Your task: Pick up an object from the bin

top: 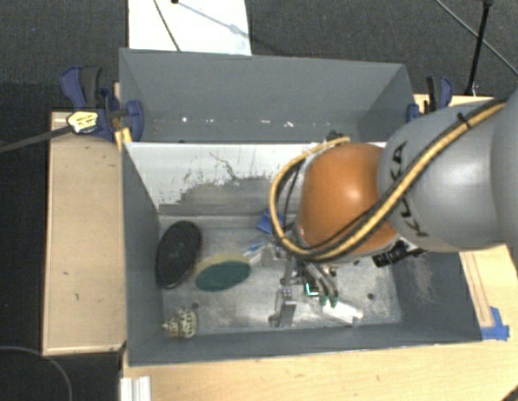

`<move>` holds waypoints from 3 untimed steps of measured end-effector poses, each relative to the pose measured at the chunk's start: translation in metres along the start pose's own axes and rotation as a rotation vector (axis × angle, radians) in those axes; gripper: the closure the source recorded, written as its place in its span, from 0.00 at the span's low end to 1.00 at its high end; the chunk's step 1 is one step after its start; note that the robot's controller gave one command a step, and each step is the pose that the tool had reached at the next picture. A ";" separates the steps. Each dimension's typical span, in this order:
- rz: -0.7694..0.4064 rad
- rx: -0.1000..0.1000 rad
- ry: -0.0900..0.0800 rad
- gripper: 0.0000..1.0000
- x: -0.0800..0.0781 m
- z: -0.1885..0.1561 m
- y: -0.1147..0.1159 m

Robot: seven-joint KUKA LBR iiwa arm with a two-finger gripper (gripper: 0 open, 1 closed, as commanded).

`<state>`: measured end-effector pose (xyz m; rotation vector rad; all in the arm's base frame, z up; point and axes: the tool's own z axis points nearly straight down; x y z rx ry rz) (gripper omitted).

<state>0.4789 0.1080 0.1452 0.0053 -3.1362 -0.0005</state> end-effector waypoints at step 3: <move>-0.230 -0.002 -0.015 1.00 -0.046 -0.082 0.056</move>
Offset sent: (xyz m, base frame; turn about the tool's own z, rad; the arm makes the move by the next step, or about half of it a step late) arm 0.1051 0.0614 -0.0595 -0.2928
